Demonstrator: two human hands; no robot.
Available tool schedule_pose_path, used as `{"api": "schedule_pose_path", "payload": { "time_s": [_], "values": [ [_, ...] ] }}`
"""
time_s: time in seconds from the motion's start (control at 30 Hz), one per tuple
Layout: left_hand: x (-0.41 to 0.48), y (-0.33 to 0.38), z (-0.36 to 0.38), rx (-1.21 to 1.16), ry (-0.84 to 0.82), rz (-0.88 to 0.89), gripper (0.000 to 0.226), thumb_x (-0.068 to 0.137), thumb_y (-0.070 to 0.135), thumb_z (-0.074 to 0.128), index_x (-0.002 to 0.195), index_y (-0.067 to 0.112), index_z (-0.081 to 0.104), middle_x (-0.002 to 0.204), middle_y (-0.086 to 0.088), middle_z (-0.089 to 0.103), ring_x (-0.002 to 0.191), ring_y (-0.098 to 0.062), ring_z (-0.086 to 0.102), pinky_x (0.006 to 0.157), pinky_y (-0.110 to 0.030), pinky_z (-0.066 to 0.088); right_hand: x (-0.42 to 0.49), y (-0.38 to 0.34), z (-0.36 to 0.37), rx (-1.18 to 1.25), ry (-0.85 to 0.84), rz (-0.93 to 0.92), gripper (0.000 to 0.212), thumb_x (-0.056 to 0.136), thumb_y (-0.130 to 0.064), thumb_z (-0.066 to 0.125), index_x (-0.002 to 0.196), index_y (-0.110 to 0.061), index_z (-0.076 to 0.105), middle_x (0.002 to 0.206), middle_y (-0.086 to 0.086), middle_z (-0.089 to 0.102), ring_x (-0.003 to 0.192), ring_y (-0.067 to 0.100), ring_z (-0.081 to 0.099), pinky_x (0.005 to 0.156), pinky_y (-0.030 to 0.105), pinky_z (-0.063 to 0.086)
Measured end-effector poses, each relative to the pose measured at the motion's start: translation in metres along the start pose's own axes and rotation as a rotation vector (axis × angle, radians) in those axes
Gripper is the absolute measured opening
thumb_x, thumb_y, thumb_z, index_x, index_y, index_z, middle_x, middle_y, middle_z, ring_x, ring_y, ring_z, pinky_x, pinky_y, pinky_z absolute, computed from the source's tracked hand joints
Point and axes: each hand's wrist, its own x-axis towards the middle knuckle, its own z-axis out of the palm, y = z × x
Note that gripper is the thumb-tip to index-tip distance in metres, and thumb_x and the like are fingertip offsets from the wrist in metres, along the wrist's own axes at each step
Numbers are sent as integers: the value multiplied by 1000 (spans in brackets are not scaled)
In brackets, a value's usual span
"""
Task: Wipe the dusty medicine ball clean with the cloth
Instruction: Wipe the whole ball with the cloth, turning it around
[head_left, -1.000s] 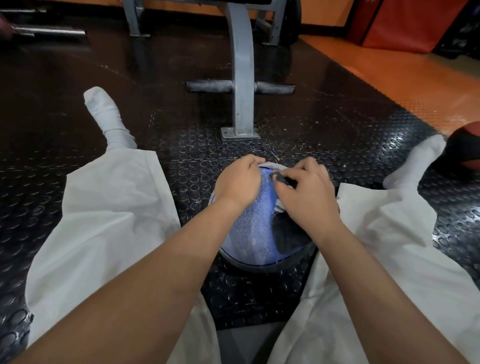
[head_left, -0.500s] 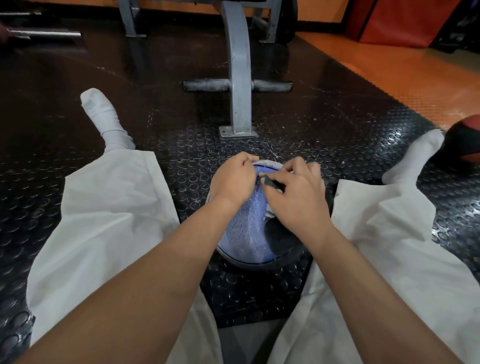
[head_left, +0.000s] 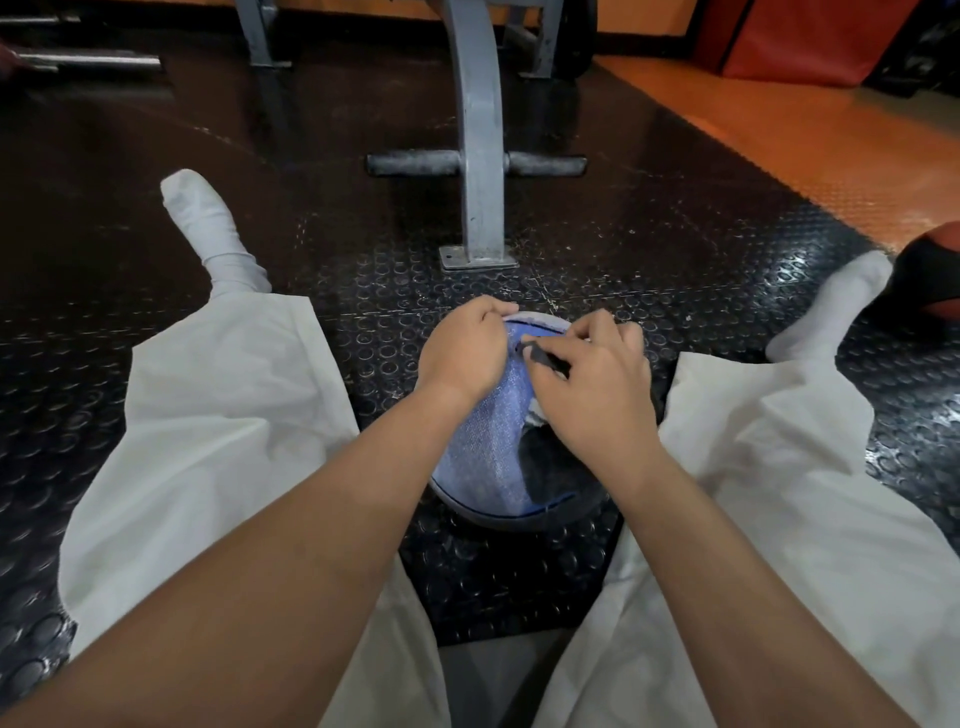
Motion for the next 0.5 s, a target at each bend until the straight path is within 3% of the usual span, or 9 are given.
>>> {"api": "schedule_pose_path", "payload": {
  "time_s": [0.1, 0.23, 0.37, 0.5],
  "values": [
    [-1, 0, 1, -3, -1, 18, 39, 97, 14, 33, 112, 26, 67, 100, 13, 64, 91, -11, 60, 85, -35, 49, 24, -7, 1, -29, -118, 29, 27, 95, -34, 50, 111, -25, 70, 100, -3, 42, 106, 25, 36, 93, 41, 34],
    [1, -1, -1, -35, 13, -3, 38, 94, 12, 34, 98, 27, 68, 85, 9, 68, 78, -10, 61, 70, -31, 46, 45, -14, 5, -40, -264, 59, 31, 97, -37, 43, 118, -31, 65, 116, -1, 45, 116, 24, 33, 101, 41, 25],
    [1, 0, -2, -75, 22, 0, 39, 94, 11, 34, 103, 27, 69, 108, 12, 67, 97, -8, 60, 89, -33, 49, 21, -8, -3, -18, -213, 12, 30, 98, -36, 44, 117, -29, 66, 108, -5, 39, 108, 20, 31, 97, 38, 26],
    [-8, 0, 2, -78, 10, 32, 41, 96, 12, 34, 107, 30, 69, 117, 15, 65, 102, -6, 59, 90, -31, 48, 5, -2, -9, -26, -166, 0, 27, 97, -31, 46, 110, -26, 69, 102, -8, 36, 100, 16, 27, 91, 36, 26]
  ]
}}
